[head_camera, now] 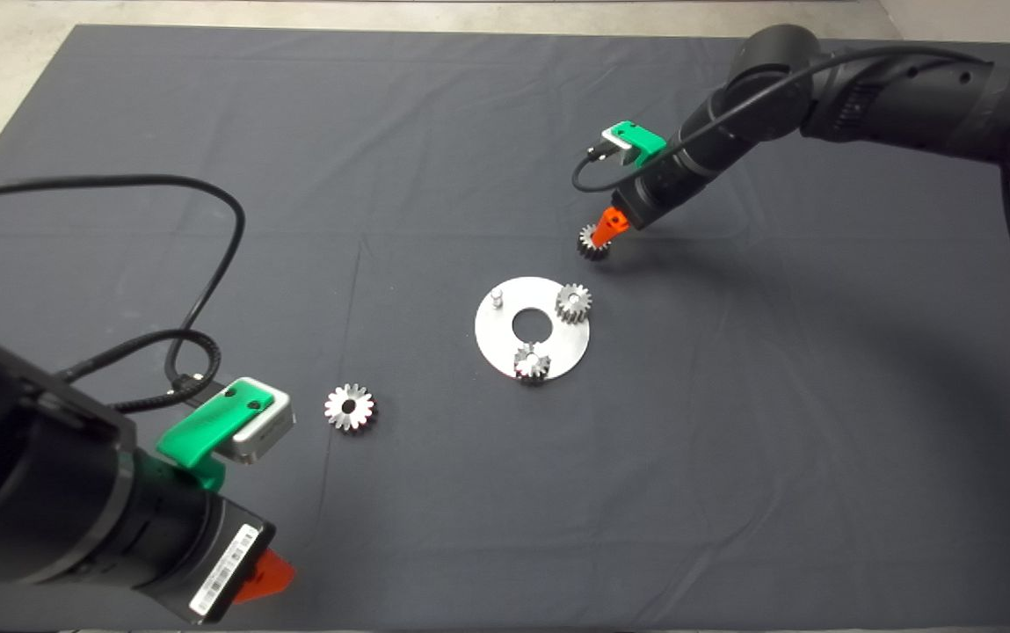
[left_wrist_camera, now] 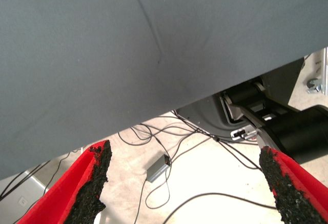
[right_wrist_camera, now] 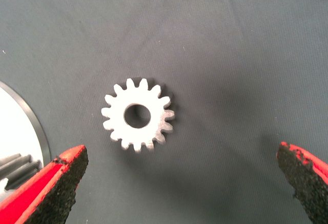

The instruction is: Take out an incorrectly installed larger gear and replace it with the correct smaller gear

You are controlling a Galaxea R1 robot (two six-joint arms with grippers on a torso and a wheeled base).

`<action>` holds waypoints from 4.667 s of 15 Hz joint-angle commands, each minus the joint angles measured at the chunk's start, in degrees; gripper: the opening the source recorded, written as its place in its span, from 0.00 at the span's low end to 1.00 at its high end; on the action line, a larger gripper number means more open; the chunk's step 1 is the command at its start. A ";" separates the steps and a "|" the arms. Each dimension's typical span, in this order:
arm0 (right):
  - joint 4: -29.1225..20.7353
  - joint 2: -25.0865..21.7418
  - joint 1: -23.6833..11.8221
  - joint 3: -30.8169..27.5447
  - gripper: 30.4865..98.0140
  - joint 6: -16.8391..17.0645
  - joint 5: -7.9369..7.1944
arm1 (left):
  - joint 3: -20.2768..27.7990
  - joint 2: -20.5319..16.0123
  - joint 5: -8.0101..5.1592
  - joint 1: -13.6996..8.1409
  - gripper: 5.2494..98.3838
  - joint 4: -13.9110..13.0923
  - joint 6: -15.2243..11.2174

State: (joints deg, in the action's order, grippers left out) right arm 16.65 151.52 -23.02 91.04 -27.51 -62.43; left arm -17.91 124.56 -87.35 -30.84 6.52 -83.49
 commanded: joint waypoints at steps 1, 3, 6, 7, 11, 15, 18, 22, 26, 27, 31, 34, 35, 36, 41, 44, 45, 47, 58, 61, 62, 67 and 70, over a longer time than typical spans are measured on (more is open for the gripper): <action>1.81 -0.47 0.16 -0.18 1.00 1.56 6.99 | 0.52 -1.20 -1.78 -0.80 0.73 -1.68 0.91; 1.81 -0.47 0.25 -0.18 1.00 2.81 8.29 | -0.01 -1.38 -1.78 -0.80 0.73 -3.88 2.19; 1.72 -0.29 0.16 -0.53 1.00 4.74 9.08 | 0.17 -4.00 -1.78 -0.80 0.73 -4.31 2.28; 1.80 -0.43 0.25 -0.53 1.00 5.09 8.99 | 0.17 -5.23 -1.55 -0.80 0.73 -4.41 2.37; 1.72 -1.44 0.07 -0.53 1.00 8.76 9.43 | -0.01 -5.07 -1.42 -0.80 0.73 -6.23 3.07; 1.72 -2.50 0.07 -1.23 1.00 11.60 10.32 | -0.18 -5.33 -1.42 -0.72 0.73 -6.87 2.99; 1.55 -4.77 0.16 -4.92 1.00 11.95 12.33 | -0.45 -5.86 -0.55 -0.80 0.73 -7.05 2.98; 1.63 -4.95 0.91 -7.16 1.00 11.86 14.05 | -0.53 -5.95 -0.55 -0.72 0.73 -7.84 2.99; 1.72 -4.49 2.79 -6.86 1.00 13.00 15.93 | -0.53 -6.21 0.06 -0.80 0.73 -7.84 2.90; 1.72 -4.42 3.06 -6.86 1.00 13.01 16.03 | -0.53 -6.12 0.42 -0.80 0.73 -7.84 2.90; 2.24 -4.42 3.31 -6.68 1.00 14.64 16.19 | -0.53 -6.12 0.42 -0.71 0.73 -8.00 2.90; 2.40 -4.78 3.59 -6.09 1.00 15.99 17.99 | -0.53 -6.21 0.42 -0.71 0.73 -8.19 2.90; 2.42 -4.69 3.59 -5.63 1.00 16.21 18.66 | -0.53 -6.21 0.42 -0.71 0.73 -8.19 2.90; 2.42 -4.61 3.68 -5.28 1.00 16.26 18.75 | -0.53 -6.21 0.42 -0.71 0.73 -8.19 2.90; 2.51 -4.42 4.51 -3.08 1.00 16.43 18.84 | -0.53 -6.30 0.42 -0.75 0.73 -8.19 2.90; 2.77 -4.51 4.78 -2.99 1.00 16.61 19.45 | -0.53 -6.47 0.42 -0.75 0.73 -8.28 2.90; 3.72 -4.42 5.13 -2.99 1.00 16.61 19.45 | -0.56 -6.56 0.42 -0.71 0.73 -8.28 2.90; 5.06 -4.42 5.61 -2.90 1.00 16.61 19.54 | -0.53 -6.56 0.42 -0.71 0.73 -8.77 2.90; 6.63 -4.96 5.52 -2.90 0.80 18.44 20.76 | -0.62 -6.56 0.33 -0.71 0.73 -8.98 2.90; 8.57 -4.95 5.52 -2.90 0.73 18.89 21.12 | -0.62 -6.84 0.33 -0.71 0.73 -8.99 2.90; 8.57 -4.95 5.58 -2.90 0.73 18.98 21.12 | -0.62 -6.91 0.33 -0.71 0.73 -8.98 2.90; 8.57 -4.59 5.88 -2.90 0.67 19.15 23.42 | -0.62 -7.09 0.33 -0.71 0.73 -8.98 2.90; 8.66 -4.25 6.74 -2.90 0.58 19.07 24.46 | -0.62 -7.17 0.33 -0.71 0.73 -8.98 2.90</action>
State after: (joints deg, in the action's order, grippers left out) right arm 23.43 146.86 -16.01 88.17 -8.59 -38.70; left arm -18.27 117.72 -86.97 -30.84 -1.29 -80.59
